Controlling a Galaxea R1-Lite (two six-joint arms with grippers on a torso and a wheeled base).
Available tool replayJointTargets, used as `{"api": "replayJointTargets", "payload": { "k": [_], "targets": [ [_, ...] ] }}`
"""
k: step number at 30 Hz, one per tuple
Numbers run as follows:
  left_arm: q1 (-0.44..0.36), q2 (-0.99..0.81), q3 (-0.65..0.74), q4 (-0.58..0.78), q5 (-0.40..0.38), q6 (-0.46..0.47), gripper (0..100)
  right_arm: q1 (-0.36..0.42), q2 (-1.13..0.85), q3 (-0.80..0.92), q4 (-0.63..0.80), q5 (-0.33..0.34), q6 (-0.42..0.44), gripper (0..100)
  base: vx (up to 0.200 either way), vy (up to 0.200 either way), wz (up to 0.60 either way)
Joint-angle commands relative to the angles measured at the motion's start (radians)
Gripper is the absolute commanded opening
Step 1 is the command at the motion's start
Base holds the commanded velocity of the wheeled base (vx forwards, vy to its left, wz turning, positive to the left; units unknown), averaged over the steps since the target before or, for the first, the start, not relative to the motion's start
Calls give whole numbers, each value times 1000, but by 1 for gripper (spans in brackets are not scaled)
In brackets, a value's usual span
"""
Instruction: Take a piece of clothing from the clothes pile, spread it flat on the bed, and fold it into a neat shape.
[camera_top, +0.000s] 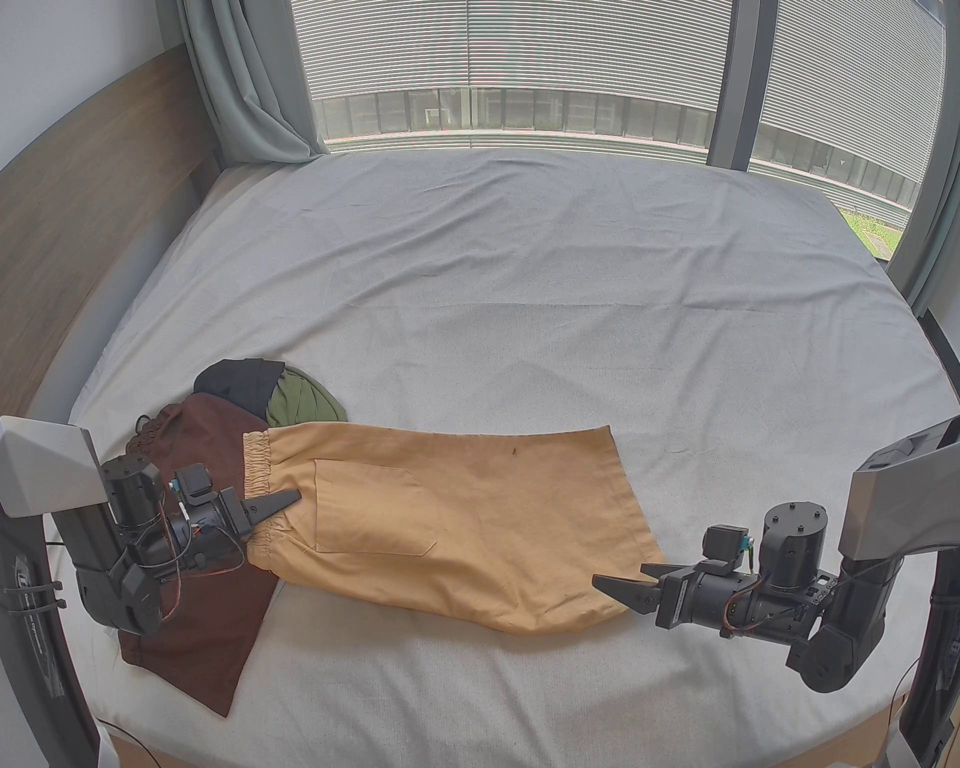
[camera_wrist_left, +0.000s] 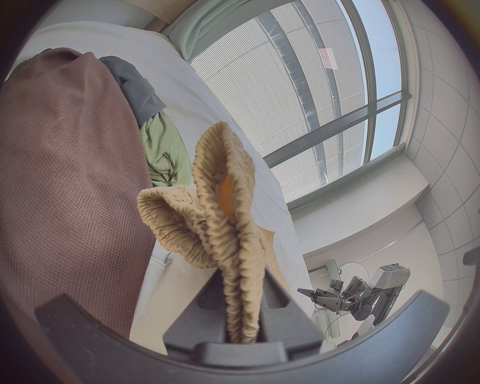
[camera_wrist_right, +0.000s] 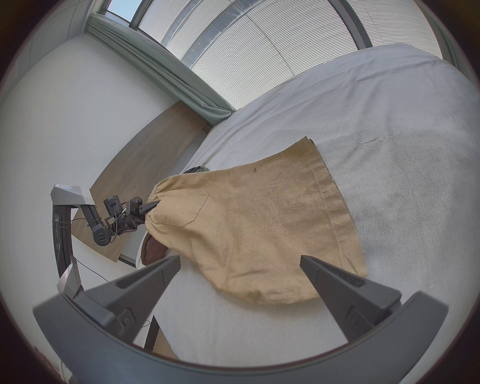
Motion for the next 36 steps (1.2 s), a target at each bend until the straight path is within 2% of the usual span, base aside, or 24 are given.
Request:
{"api": "replayJointTargets", "payload": {
  "k": [1, 13, 22, 29, 36],
  "targets": [
    [-6, -14, 1, -1, 0, -2, 0, 6, -1, 0, 0, 0, 0, 100, 0, 0, 0],
    [-71, -60, -1, 3, 34, -7, 0, 9, -6, 1, 0, 2, 0, 100, 0, 0, 0],
    [-181, -64, -24, -1, 115, -57, 0, 10, -10, 0, 0, 0, -1, 100, 0, 0, 0],
    [-227, -66, -41, 1, 167, -82, 0, 10, -12, 0, 0, 2, -1, 100, 0, 0, 0],
    [-255, -66, -48, 3, 178, -82, 0, 10, -19, -5, 0, 0, -1, 100, 0, 0, 0]
  ]
}}
